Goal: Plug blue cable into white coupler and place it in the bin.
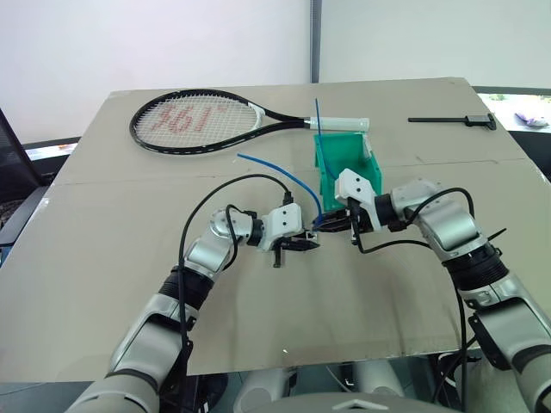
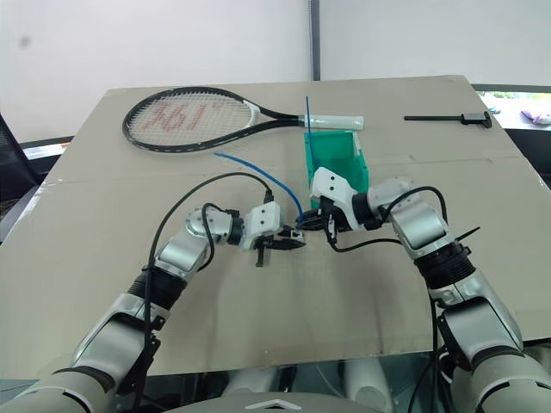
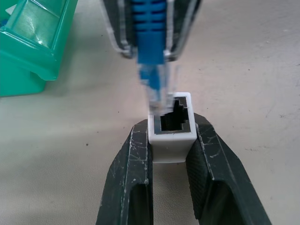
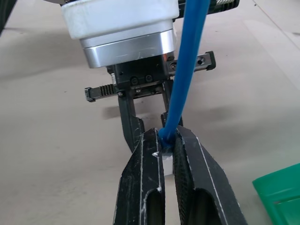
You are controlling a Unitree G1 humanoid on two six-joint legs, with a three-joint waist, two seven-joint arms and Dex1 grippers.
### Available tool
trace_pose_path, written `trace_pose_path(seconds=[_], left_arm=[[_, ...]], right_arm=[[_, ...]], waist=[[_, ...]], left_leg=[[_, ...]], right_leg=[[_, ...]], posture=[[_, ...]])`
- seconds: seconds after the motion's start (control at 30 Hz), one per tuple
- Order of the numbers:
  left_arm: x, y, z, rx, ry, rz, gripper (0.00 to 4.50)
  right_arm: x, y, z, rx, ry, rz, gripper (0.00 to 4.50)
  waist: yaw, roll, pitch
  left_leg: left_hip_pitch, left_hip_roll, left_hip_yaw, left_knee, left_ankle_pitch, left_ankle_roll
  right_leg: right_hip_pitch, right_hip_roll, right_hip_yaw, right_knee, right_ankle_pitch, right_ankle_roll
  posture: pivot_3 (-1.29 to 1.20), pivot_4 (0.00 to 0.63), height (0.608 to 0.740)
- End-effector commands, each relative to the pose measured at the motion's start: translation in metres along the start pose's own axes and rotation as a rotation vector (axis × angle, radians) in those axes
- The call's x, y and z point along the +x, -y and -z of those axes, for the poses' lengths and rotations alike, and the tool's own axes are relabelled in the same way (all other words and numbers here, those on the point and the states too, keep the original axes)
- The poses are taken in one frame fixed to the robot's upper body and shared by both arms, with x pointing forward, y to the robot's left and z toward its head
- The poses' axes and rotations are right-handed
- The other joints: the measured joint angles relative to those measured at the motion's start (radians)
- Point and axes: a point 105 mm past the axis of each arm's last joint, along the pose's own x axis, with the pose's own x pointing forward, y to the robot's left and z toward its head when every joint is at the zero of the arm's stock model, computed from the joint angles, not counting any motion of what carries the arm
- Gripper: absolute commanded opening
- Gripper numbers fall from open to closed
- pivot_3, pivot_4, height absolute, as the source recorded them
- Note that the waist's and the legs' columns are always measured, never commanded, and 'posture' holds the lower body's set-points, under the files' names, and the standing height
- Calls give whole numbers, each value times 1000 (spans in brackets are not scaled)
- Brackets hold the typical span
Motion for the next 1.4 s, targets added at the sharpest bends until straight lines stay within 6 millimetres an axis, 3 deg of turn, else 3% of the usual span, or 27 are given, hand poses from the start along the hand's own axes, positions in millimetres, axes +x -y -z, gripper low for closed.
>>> trace_pose_path(seconds=[0.03, 0.63, 1.0, 1.4], left_arm=[[-5, -4, 5, -14, -21, -20, 367], [-5, -5, 5, -8, -23, -13, 367], [-6, -4, 6, -5, -24, -18, 367], [-4, -5, 5, 2, -21, -21, 367]], right_arm=[[-4, -2, -7, -4, 22, -11, 0], [10, -2, -3, -14, 11, 0, 0], [3, -3, 8, -48, -80, -29, 0], [3, 0, -5, -106, -99, -45, 0]], waist=[[0, 0, 0], [-1, 0, 0], [-1, 0, 0], [-1, 0, 0]], left_leg=[[0, 0, 0, 0, 0, 0], [0, 0, 0, 0, 0, 0], [0, 0, 0, 0, 0, 0], [0, 0, 0, 0, 0, 0]], right_leg=[[0, 0, 0, 0, 0, 0], [0, 0, 0, 0, 0, 0], [0, 0, 0, 0, 0, 0], [0, 0, 0, 0, 0, 0]], posture=[[0, 150, 740], [0, 150, 740], [0, 150, 740], [0, 150, 740]])
